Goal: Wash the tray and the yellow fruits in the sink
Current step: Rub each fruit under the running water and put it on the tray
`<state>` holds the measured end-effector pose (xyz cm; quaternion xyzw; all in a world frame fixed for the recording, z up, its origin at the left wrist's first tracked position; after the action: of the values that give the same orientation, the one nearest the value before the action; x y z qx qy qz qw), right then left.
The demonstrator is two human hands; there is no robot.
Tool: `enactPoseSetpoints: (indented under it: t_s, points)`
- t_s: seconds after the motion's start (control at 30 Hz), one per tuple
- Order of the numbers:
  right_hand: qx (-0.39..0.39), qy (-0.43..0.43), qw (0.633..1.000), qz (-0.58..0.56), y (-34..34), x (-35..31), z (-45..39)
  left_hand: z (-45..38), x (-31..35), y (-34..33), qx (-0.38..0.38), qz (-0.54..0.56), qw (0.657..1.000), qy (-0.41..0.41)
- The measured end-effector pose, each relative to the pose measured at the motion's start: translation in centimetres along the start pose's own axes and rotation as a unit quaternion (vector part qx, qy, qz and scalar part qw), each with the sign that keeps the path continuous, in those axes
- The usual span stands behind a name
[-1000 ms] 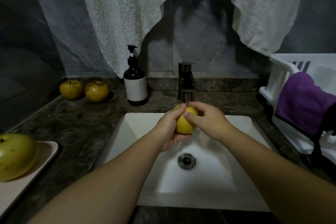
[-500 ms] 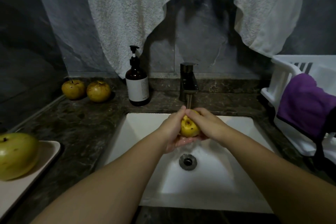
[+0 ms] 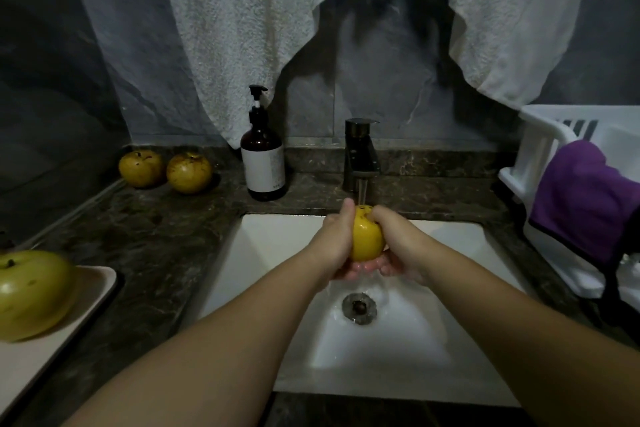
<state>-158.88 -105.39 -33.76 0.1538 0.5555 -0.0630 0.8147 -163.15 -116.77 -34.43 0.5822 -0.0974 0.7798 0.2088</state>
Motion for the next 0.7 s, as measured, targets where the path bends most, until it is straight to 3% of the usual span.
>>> enactPoseSetpoints:
  t_s: [0.2, 0.4, 0.57, 0.7]
  points:
    - [-0.012, 0.019, 0.999, -0.045, -0.7, -0.3, -0.5, -0.2, 0.3, 0.8, 0.035, 0.022, 0.999, -0.018]
    - [-0.043, -0.036, 0.994, -0.097, -0.3, -0.4, 0.1, 0.0, 1.9, 0.8, 0.064, 0.0, 0.987, -0.149]
    - [-0.034, 0.079, 0.996, -0.026, 1.3, -1.8, 0.2, 0.3, 1.3, 0.3, 0.017, 0.012, 0.998, -0.067]
    - [0.003, 0.022, 0.997, -0.073, 1.1, -0.9, -0.1, 0.3, 1.9, 1.2, 0.047, 0.017, 0.991, -0.124]
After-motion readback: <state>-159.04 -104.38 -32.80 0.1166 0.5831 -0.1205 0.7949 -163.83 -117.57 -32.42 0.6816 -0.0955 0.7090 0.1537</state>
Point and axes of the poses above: each hand's wrist, its own z-axis away from the middle knuckle, its own y-axis out of the back of the hand, x = y × z, the point moved 7 cm from there along -z, towards the middle knuckle, and after that the axes turned 2 degrees about x, right-handed, at the moved point
